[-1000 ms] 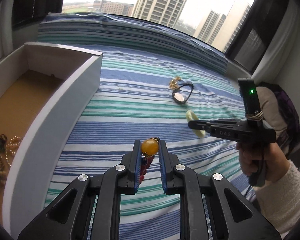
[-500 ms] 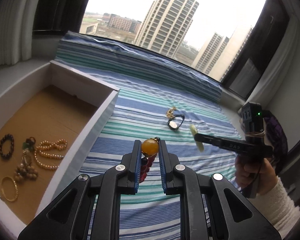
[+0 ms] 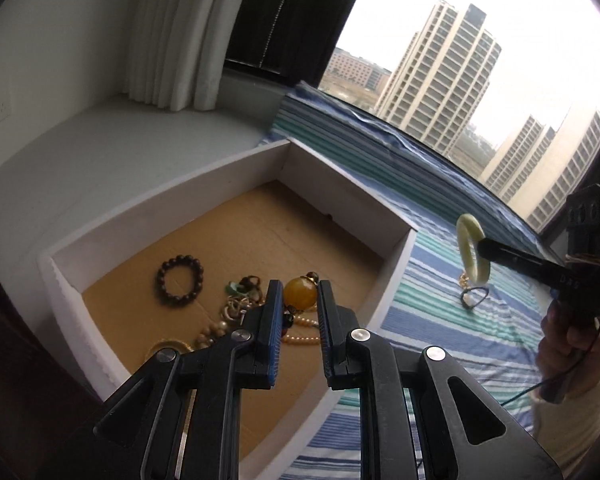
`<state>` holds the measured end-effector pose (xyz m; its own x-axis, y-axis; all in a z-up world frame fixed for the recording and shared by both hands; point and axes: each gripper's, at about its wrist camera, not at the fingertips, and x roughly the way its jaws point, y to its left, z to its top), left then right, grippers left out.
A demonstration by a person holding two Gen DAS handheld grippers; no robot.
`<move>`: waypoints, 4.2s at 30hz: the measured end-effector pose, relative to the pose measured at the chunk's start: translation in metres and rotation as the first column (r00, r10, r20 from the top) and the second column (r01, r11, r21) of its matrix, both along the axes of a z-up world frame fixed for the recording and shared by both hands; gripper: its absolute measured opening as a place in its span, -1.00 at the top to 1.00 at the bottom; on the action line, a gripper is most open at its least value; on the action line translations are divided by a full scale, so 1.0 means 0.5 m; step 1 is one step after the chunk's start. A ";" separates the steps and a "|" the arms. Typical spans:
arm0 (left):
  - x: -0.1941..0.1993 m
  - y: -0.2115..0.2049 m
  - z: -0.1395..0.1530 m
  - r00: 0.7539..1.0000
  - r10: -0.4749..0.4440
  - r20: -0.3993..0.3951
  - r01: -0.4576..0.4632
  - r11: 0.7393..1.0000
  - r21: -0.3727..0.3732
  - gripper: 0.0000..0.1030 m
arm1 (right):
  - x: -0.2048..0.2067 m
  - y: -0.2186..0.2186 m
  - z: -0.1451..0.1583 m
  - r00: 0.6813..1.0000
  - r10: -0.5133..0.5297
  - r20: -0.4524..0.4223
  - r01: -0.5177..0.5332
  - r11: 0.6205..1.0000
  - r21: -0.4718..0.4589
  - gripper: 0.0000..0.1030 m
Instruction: Organize jewelry
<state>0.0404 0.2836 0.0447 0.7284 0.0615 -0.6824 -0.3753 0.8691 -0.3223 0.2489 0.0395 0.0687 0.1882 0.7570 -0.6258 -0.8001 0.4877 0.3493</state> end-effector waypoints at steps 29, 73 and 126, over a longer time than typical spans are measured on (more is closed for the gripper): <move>-0.023 -0.126 -0.091 0.998 -0.039 -0.045 0.043 0.993 0.106 -0.83 | -0.037 0.099 -0.133 0.976 -0.109 0.188 0.140 0.977 -0.162 -0.46; 0.084 -0.541 -0.230 0.877 -0.401 -0.266 0.439 0.892 0.103 -0.91 | -0.245 -0.488 -0.346 0.803 -0.563 0.194 0.595 0.738 -0.320 -0.47; 0.564 -0.677 -0.247 0.817 -0.534 -0.216 0.555 0.831 0.042 -0.82 | -0.191 -0.608 -0.313 0.756 -0.639 0.142 0.654 0.731 -0.194 -0.47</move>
